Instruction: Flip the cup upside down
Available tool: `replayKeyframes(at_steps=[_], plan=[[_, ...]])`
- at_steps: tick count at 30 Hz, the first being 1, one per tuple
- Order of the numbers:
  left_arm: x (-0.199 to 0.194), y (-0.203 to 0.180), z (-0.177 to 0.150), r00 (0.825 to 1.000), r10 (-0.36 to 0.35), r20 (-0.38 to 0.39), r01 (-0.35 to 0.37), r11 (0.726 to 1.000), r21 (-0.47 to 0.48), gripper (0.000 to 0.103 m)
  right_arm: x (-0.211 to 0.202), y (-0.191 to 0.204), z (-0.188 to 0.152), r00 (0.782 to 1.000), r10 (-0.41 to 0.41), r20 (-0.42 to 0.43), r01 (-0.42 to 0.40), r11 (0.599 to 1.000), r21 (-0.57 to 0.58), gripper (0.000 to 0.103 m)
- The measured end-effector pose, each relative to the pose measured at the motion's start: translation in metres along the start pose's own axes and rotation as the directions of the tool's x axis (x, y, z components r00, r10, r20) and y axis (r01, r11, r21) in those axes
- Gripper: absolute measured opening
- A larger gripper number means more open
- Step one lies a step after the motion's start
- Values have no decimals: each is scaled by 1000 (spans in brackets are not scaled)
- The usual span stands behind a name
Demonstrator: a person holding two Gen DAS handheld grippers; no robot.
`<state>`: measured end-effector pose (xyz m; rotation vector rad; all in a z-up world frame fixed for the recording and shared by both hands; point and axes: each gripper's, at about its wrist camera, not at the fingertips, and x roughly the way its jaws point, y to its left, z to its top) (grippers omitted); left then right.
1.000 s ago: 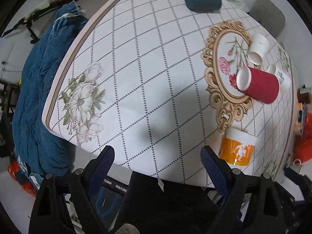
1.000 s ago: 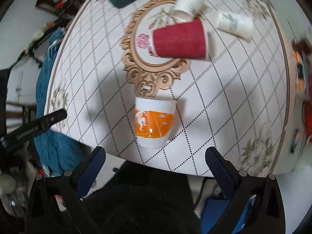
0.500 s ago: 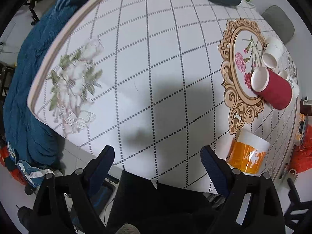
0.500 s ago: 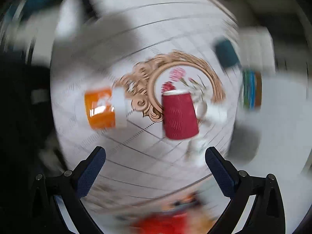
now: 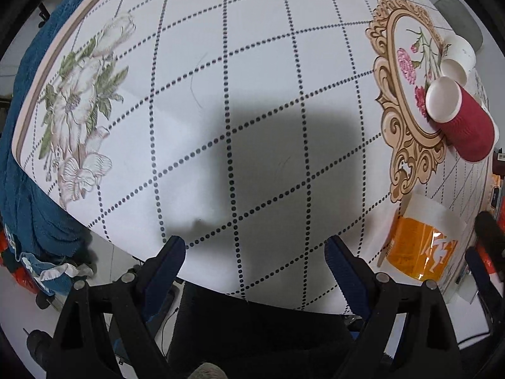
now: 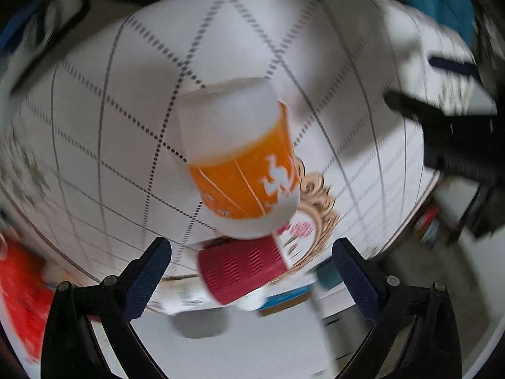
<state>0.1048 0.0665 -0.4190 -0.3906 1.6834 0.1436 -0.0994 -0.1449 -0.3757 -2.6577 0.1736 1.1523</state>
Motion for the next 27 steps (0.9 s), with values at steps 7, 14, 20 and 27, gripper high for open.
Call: replayKeyframes(at_steps=[7, 14, 20, 27], plan=[[9, 5, -2, 1000, -13, -1, 13, 1000, -23, 91, 11, 5, 7, 995, -57, 86, 73, 978, -197, 103], [17, 16, 2, 1000, -23, -6, 23, 999, -37, 91, 21, 21, 16, 988, -53, 142, 96, 944, -315, 99], [30, 29, 1, 1000, -22, -21, 21, 999, -45, 90, 29, 33, 31, 991, -29, 130, 72, 939, -336, 78], [36, 33, 14, 1000, -15, -24, 14, 999, -38, 90, 40, 27, 38, 993, -12, 117, 47, 952, -303, 76]])
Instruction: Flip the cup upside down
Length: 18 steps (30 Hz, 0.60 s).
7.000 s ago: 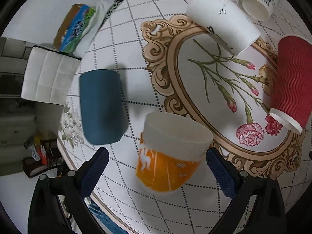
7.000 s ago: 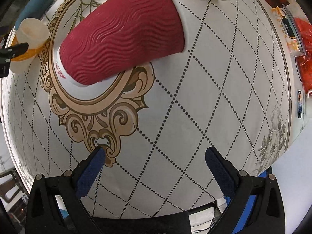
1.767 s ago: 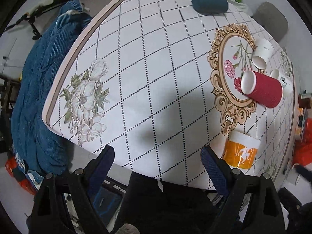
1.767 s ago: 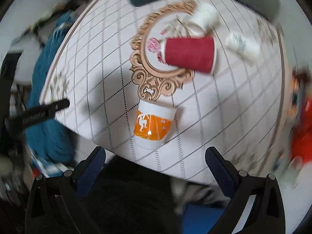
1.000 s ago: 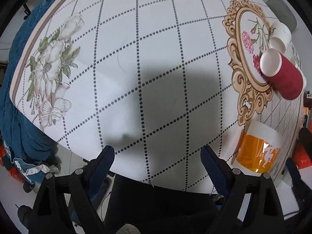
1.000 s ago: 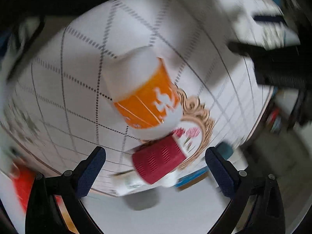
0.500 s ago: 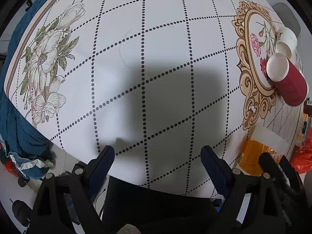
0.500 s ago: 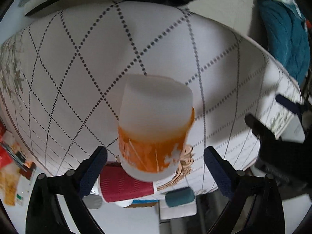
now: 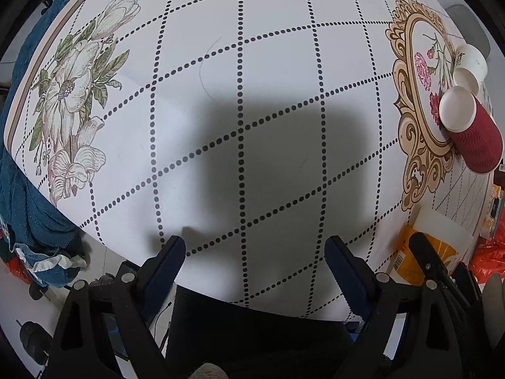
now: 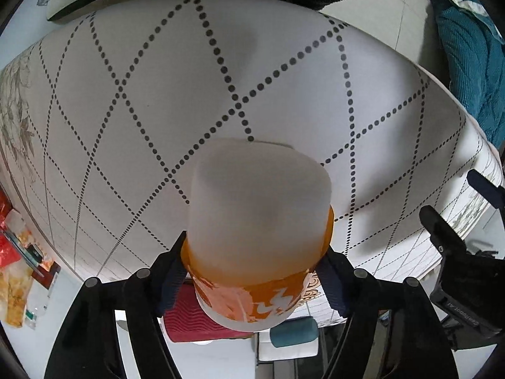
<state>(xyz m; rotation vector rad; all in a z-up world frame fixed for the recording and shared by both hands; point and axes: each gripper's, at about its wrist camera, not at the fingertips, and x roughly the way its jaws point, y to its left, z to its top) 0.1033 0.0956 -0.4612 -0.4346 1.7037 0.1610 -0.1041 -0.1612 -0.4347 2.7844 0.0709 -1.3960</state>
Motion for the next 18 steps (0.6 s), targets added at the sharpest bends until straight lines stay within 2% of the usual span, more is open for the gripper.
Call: replayKeyframes(at_steps=[7, 13, 17, 18], plan=[[-6, -6, 5, 1000, 14, 3, -14, 1000, 18, 90, 3, -20, -2, 1000, 26, 4, -26, 991, 130, 75], [-10, -3, 9, 999, 31, 8, -31, 999, 31, 90, 2, -48, -9, 999, 54, 2, -53, 969, 242, 75], [-16, 1, 13, 999, 42, 15, -43, 998, 37, 90, 8, -74, -23, 994, 112, 16, -110, 929, 353, 75], [-18, 1, 15, 999, 44, 15, -44, 998, 37, 90, 10, -80, -27, 990, 139, 28, -139, 909, 394, 75]])
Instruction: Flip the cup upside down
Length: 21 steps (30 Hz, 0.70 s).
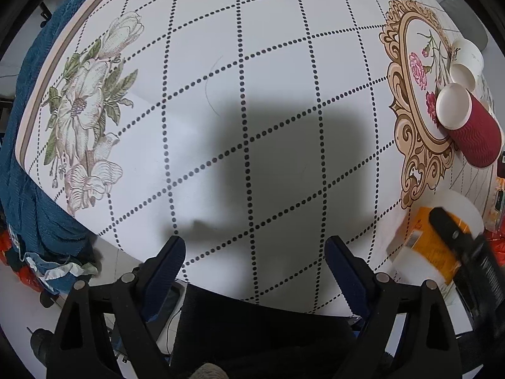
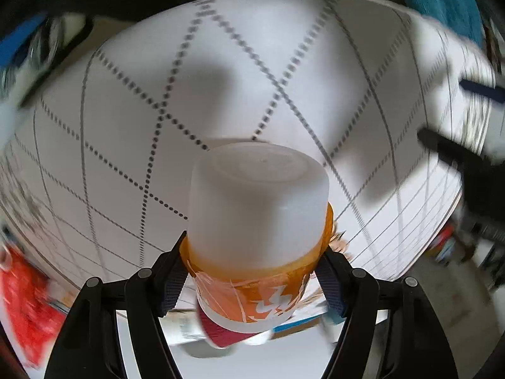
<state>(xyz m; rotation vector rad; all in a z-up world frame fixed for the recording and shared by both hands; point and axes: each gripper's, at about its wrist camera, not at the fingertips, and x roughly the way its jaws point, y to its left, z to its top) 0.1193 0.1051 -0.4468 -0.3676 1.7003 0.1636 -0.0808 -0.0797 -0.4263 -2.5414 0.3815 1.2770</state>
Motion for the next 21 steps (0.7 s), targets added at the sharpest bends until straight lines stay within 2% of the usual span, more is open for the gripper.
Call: replayKeyframes(at_steps=[3, 5, 7, 8, 10, 13, 14, 16, 19, 21], plan=[[-4, 9, 3, 1000, 7, 4, -7, 1000, 3, 90, 6, -17, -8, 997, 74, 2, -74, 990, 117, 75], [-7, 11, 7, 1000, 10, 6, -10, 1000, 4, 90, 8, -34, -10, 990, 141, 14, -141, 967, 214, 75], [-9, 12, 11, 1000, 13, 9, -14, 1000, 8, 90, 17, -53, -17, 974, 223, 38, -224, 921, 319, 75], [-11, 13, 13, 1000, 15, 10, -15, 1000, 13, 90, 21, -64, -22, 961, 270, 61, -272, 880, 389, 75], [-11, 14, 14, 1000, 17, 12, -18, 1000, 19, 90, 28, -73, -26, 945, 317, 84, -318, 823, 471, 75], [-15, 15, 19, 1000, 20, 14, -20, 999, 32, 90, 44, -85, -40, 910, 394, 128, -389, 711, 585, 75], [-19, 9, 20, 1000, 21, 14, -21, 999, 35, 90, 50, -92, -44, 894, 425, 146, -415, 658, 628, 75], [-21, 9, 22, 1000, 22, 14, -23, 999, 43, 90, 59, -96, -51, 867, 465, 182, -453, 578, 679, 75], [-19, 7, 23, 1000, 25, 12, -26, 998, 53, 90, 75, -103, -65, 812, 529, 246, -506, 429, 748, 75], [-16, 3, 18, 1000, 28, 11, -28, 998, 59, 90, 86, -105, -76, 763, 571, 304, -543, 310, 780, 75]])
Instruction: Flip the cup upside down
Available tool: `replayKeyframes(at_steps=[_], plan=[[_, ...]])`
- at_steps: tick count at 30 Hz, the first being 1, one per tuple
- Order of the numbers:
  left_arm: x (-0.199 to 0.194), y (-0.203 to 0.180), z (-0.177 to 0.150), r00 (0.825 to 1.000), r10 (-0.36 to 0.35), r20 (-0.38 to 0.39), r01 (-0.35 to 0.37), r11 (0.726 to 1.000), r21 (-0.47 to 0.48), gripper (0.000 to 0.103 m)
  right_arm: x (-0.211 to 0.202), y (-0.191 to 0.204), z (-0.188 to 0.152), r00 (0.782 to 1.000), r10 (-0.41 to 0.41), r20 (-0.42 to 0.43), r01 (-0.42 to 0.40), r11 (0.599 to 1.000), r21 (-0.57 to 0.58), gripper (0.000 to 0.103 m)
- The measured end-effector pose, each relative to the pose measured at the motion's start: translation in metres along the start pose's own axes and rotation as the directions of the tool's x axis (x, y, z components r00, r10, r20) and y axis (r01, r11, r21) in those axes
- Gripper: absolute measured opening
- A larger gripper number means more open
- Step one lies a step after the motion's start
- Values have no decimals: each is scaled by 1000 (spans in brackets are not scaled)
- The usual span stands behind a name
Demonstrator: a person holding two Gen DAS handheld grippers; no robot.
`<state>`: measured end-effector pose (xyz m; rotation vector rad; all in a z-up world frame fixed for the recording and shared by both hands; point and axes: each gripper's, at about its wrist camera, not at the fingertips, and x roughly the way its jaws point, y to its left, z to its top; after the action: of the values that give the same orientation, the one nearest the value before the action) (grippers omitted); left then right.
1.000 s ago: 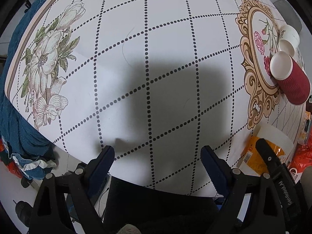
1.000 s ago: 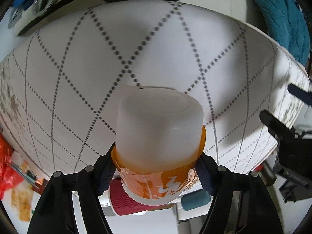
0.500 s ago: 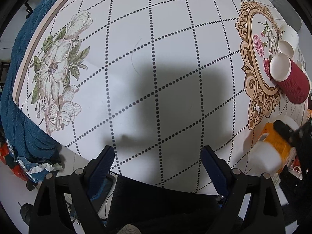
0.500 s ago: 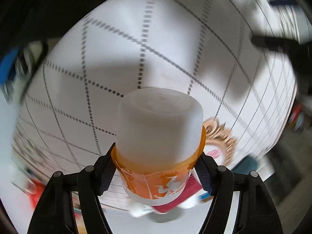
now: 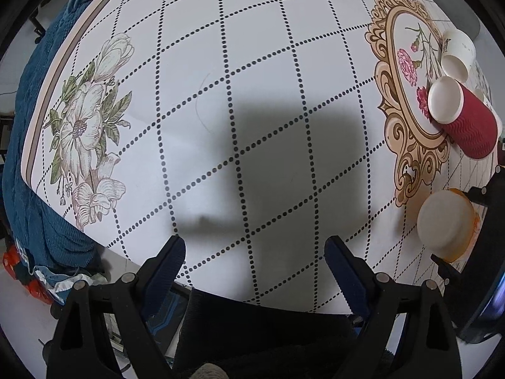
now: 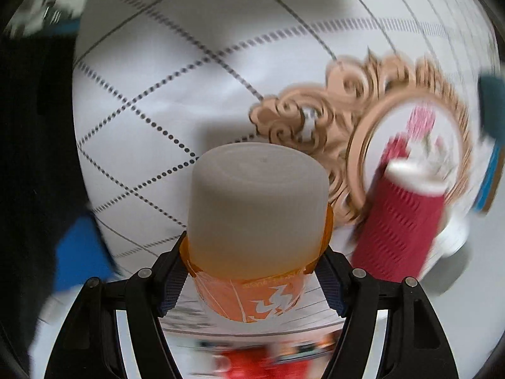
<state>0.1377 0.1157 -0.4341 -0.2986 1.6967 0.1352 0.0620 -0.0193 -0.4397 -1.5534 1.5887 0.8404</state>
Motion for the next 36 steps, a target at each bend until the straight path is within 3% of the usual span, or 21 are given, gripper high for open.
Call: replayKeyframes(at_steps=[3, 6, 10, 17, 23, 27, 31, 35, 36], plan=[[2, -11, -9, 1000, 1, 0, -1, 1000, 7, 90, 8, -25, -3, 992, 129, -6, -127, 982, 140, 75], [1, -18, -11, 1000, 4, 2, -4, 1000, 17, 90, 17, -49, -6, 971, 237, 8, -231, 937, 261, 75], [2, -26, -13, 1000, 7, 2, -7, 1000, 30, 90, 28, -78, -12, 932, 358, 49, -348, 853, 389, 75], [3, -38, -16, 1000, 10, 2, -10, 999, 45, 90, 49, -113, -32, 860, 492, 136, -482, 695, 533, 75], [3, -49, -24, 1000, 13, 3, -13, 998, 55, 90, 69, -134, -46, 800, 568, 194, -553, 571, 607, 75], [5, -56, -31, 1000, 15, 3, -16, 998, 62, 90, 81, -143, -54, 775, 592, 221, -573, 511, 641, 75], [6, -59, -40, 1000, 18, 3, -18, 997, 69, 90, 96, -137, -72, 766, 600, 230, -575, 481, 661, 75], [7, -64, -48, 1000, 20, 5, -20, 997, 74, 90, 98, -129, -68, 761, 611, 219, -572, 470, 672, 77], [7, -65, -48, 1000, 20, 5, -21, 997, 76, 90, 98, -128, -69, 763, 611, 214, -567, 473, 674, 82]])
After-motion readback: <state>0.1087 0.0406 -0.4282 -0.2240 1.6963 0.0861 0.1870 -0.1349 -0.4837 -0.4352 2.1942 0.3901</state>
